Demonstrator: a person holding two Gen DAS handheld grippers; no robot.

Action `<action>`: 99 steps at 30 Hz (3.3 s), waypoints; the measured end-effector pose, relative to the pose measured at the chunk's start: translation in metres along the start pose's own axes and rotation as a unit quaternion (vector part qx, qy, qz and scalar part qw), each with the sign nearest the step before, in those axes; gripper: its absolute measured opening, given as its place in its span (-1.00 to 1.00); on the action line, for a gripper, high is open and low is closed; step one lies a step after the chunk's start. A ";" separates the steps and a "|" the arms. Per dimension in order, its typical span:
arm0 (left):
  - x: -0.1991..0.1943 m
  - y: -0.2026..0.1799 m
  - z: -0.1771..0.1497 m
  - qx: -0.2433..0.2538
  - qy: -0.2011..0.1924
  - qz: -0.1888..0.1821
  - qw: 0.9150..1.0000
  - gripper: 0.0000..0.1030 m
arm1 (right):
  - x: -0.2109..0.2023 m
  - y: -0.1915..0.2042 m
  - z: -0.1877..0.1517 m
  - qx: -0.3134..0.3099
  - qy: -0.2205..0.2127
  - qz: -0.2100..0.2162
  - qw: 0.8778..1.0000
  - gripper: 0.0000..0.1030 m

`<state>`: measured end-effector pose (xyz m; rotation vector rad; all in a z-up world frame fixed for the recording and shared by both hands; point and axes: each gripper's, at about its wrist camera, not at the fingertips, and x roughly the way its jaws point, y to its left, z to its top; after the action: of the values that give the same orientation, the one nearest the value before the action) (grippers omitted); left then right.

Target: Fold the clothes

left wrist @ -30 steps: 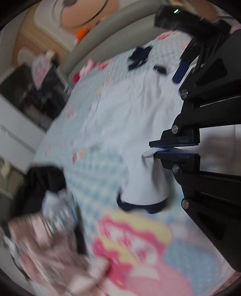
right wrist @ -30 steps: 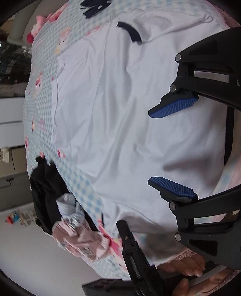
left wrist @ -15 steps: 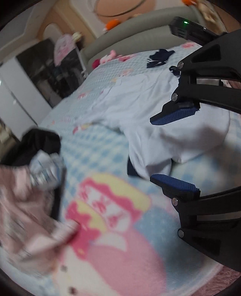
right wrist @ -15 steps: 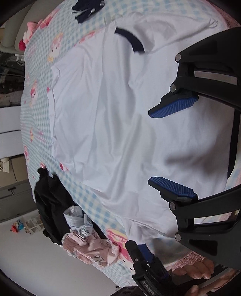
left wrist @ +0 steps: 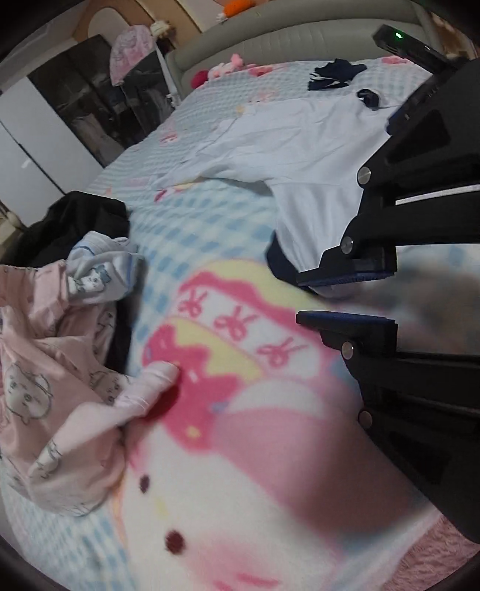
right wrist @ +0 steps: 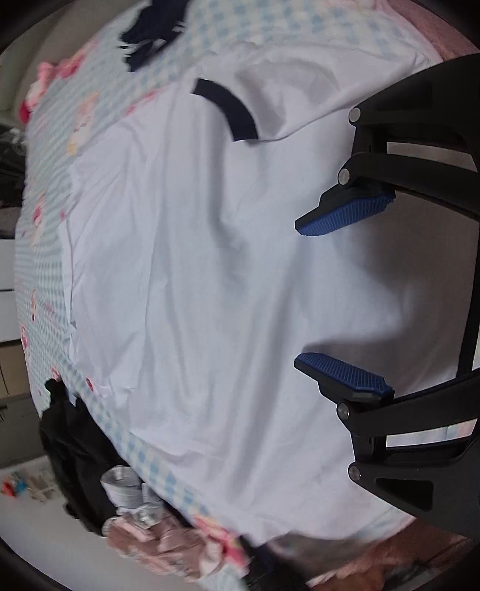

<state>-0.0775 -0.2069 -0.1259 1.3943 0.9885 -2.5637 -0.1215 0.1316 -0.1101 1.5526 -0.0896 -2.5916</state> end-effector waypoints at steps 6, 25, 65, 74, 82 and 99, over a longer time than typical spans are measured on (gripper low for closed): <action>-0.027 -0.041 0.027 0.090 -0.020 0.002 0.996 -0.09 | -0.070 -0.060 0.044 0.033 -0.055 0.066 0.996 0.29; 0.250 -0.246 0.217 0.272 0.090 0.054 0.957 -0.15 | 0.108 -0.217 0.303 0.014 -0.001 -0.070 0.997 0.29; 0.076 -0.251 0.095 0.377 0.030 -0.002 0.926 -0.26 | 0.004 -0.215 0.287 0.027 -0.066 0.069 0.995 -0.43; 0.036 -0.195 -0.045 0.286 0.034 -0.034 0.957 -0.26 | -0.062 -0.061 0.065 0.015 -0.041 0.145 0.989 -0.41; -0.007 -0.073 -0.025 0.088 -0.042 0.034 0.995 -0.26 | -0.032 0.020 -0.013 -0.026 0.004 0.163 0.986 -0.37; 0.028 -0.042 -0.011 0.039 -0.006 -0.089 0.995 -0.91 | 0.017 0.102 -0.018 -0.088 0.028 0.081 0.992 0.04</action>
<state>-0.1004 -0.1604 -0.1303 1.3643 1.0676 -2.7615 -0.1067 0.0283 -0.1221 1.4878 0.0168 -2.3609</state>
